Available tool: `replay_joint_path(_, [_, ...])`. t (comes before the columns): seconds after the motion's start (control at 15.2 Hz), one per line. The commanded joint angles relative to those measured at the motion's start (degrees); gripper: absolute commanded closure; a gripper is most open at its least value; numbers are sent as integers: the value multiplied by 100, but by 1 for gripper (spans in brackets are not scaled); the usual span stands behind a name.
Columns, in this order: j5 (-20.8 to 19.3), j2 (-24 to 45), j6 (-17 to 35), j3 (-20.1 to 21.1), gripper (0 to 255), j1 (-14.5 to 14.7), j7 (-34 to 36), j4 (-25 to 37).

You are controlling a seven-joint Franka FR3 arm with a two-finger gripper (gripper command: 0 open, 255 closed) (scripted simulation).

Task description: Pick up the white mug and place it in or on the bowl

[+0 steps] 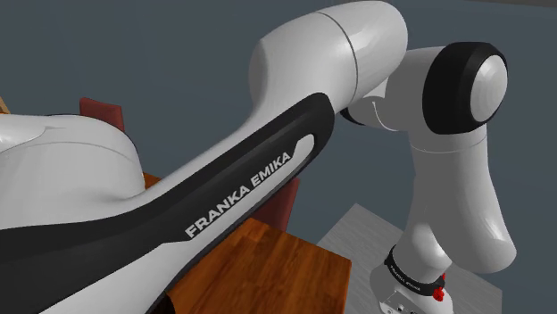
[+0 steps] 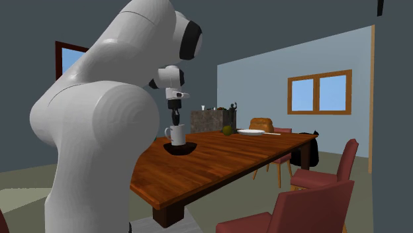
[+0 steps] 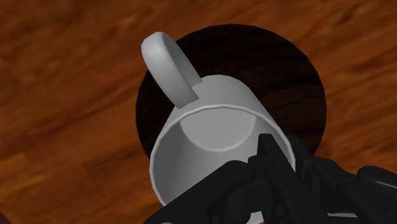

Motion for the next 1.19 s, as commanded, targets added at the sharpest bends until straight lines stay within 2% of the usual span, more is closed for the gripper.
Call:
replay_joint_path(0.0, [-4,0,25,0,255,1,12,-24])
replay_joint_path(0.33, [-5,0,25,0,255,1,12,-24])
replay_joint_path(0.4, [-5,0,25,0,0,1,12,-24])
replay_joint_path(0.73, [-4,0,25,0,0,1,12,-24])
replay_joint_path(0.99, [129,-143,-607,81,0,78,-98,513])
replay_joint_path(1.12, [130,-144,-607,81,0,77,-98,512])
